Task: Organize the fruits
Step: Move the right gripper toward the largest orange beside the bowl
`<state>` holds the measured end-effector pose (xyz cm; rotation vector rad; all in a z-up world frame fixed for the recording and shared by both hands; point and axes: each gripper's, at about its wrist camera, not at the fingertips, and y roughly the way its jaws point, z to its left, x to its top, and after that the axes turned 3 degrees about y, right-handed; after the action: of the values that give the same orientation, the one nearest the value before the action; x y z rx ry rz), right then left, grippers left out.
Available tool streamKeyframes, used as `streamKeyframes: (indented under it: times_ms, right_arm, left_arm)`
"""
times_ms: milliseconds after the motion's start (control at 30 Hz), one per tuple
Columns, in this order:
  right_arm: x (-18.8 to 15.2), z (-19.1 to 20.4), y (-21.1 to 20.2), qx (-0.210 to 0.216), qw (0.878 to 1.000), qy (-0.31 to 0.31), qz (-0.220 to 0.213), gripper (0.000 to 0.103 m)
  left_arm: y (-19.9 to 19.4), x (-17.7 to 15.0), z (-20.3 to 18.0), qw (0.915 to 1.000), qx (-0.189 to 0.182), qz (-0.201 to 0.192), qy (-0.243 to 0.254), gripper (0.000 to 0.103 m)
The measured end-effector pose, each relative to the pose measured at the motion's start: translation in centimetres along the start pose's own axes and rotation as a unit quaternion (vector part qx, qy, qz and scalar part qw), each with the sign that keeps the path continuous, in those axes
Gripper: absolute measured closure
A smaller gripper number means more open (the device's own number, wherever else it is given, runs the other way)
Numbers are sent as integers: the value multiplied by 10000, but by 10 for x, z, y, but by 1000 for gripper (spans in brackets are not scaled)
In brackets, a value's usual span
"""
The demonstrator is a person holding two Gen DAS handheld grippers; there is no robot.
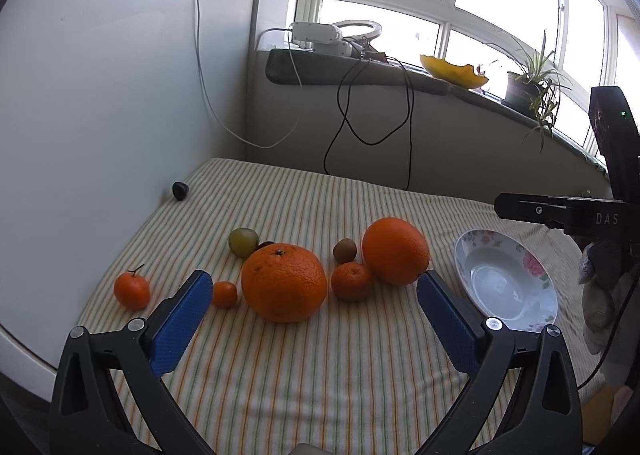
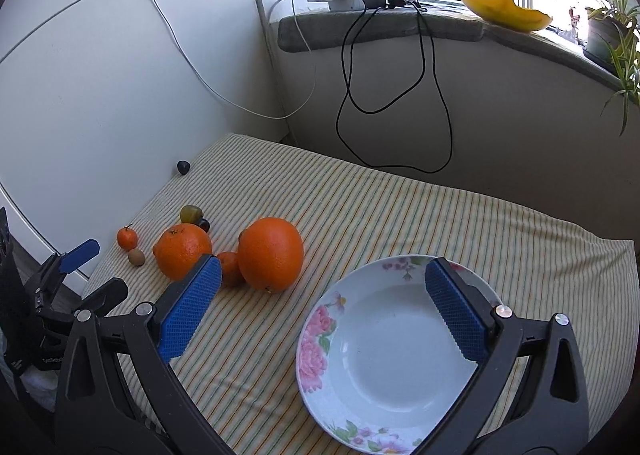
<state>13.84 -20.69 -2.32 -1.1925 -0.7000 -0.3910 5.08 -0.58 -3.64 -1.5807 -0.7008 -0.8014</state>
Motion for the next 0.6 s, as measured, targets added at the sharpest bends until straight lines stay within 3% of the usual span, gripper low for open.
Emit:
streamKeyframes:
  times_ms: [400, 600]
  right_arm:
    - [25, 0, 63, 566, 9932, -91, 1016, 0]
    - [32, 2, 86, 650, 9885, -136, 1362, 0]
  left_arm:
    - [30, 8, -27, 9985, -434, 80, 318, 9]
    - [49, 13, -31, 9975, -607, 188, 294, 9]
